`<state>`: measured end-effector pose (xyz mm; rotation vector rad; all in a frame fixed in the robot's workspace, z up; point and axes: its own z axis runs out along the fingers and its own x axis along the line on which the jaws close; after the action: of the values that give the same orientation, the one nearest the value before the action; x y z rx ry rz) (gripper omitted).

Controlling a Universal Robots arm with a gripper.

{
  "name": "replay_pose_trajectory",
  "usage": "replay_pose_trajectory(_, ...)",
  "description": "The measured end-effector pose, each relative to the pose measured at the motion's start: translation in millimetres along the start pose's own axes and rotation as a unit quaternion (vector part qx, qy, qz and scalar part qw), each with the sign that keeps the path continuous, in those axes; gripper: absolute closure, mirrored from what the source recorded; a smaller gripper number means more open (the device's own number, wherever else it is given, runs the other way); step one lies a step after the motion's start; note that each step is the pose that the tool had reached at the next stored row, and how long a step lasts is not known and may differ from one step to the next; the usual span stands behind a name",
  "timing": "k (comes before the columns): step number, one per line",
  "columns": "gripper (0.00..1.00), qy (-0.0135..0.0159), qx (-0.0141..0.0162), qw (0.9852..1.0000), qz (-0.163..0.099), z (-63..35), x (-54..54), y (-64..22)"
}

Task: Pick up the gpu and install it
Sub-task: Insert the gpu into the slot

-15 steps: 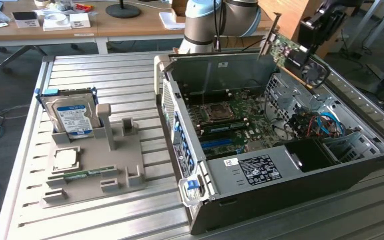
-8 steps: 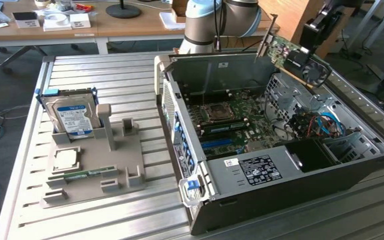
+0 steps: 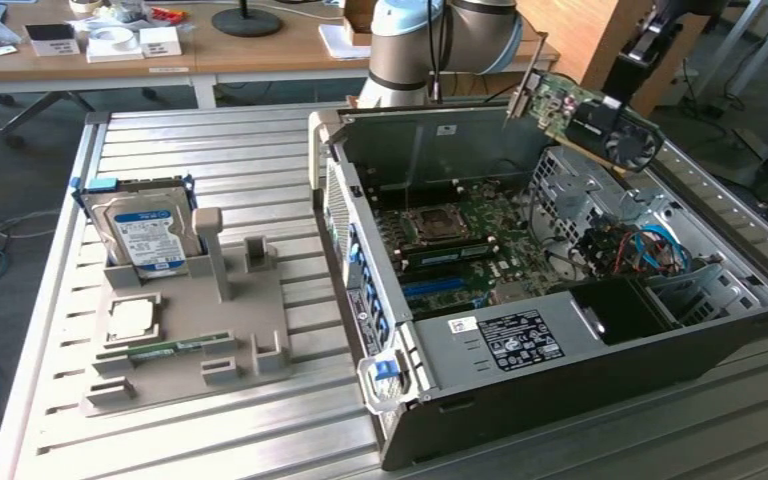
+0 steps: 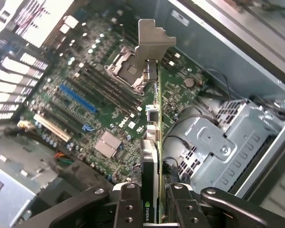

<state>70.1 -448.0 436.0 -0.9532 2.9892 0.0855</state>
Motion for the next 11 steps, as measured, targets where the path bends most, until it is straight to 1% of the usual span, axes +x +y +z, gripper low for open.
replay_pose_trajectory(3, 0.73, 0.0014, -0.0005, 0.9996, -0.027, 0.2, 0.0, 0.0)
replay_pose_trajectory(6, 0.73, 0.0027, -0.0011, 0.9985, -0.054, 0.4, 0.0, 0.0)
replay_pose_trajectory(9, 0.73, 0.0042, -0.0016, 0.9967, -0.082, 0.5, 0.0, 0.0)
replay_pose_trajectory(11, 0.73, 0.0050, -0.0020, 0.9950, -0.099, 0.7, 0.0, 0.0)
